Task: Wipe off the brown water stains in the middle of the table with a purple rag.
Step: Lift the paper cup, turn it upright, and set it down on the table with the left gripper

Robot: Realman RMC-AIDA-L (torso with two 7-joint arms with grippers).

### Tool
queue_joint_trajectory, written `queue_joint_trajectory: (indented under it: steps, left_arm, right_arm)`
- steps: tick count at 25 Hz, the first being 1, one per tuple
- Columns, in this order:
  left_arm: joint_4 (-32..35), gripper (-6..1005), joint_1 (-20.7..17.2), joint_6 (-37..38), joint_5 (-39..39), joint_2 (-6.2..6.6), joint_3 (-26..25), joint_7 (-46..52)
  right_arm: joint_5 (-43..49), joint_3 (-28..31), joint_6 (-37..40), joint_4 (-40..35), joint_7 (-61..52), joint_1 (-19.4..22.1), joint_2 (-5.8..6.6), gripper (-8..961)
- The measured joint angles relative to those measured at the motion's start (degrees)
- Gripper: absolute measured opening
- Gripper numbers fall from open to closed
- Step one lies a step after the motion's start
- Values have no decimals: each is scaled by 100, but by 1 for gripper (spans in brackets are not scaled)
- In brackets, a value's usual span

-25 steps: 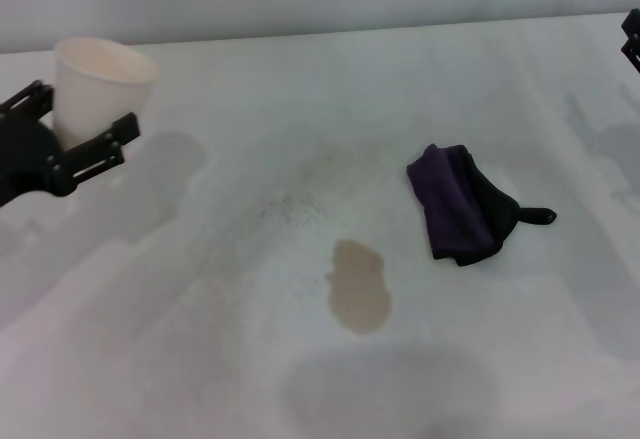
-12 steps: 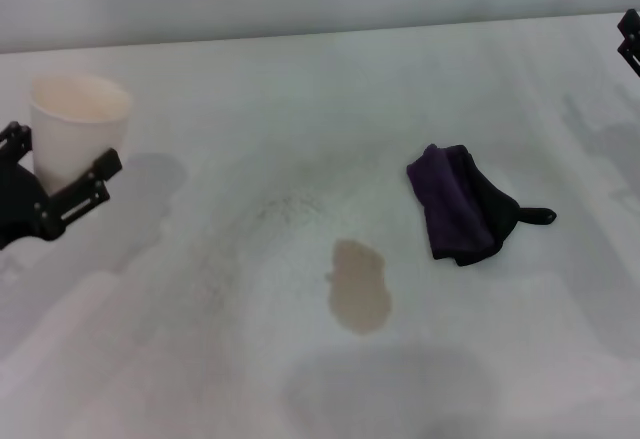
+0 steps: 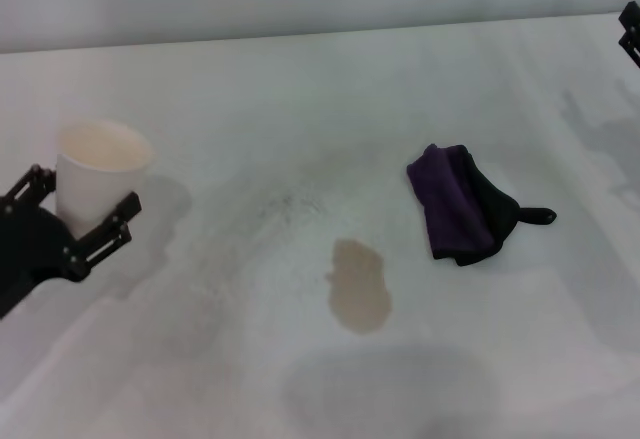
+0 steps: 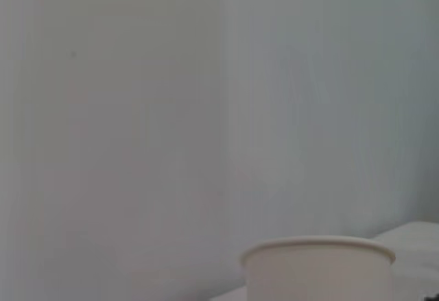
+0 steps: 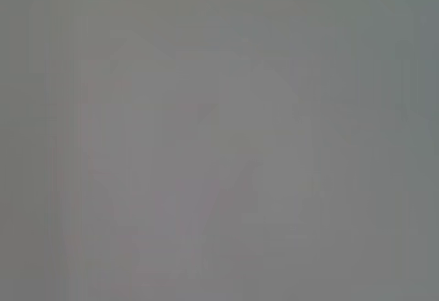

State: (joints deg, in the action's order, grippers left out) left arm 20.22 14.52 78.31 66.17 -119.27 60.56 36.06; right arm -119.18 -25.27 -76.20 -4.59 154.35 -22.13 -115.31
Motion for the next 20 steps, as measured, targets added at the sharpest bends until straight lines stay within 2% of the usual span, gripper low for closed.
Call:
queue_joint_trajectory:
  steps: [4, 7, 14, 20]
  left_arm:
    - [-756, 805, 97, -4, -525, -8, -8, -652]
    - [-1078, 806, 117, -32, -799, -8, -10, -933]
    - [-1522, 807, 302, -495, -932, -17, -5, -1021]
    - [-1769, 806, 417, -593, -932, -40, -5, -1389]
  right_arm:
    - [0, -13, -11, -94, -34, 16, 0, 830]
    - [0, -28, 12, -130, -27, 30, 0, 830]
    - [0, -139, 61, -140, -18, 13, -2, 830]
    - [0, -215, 26, -147, -36, 0, 0, 830]
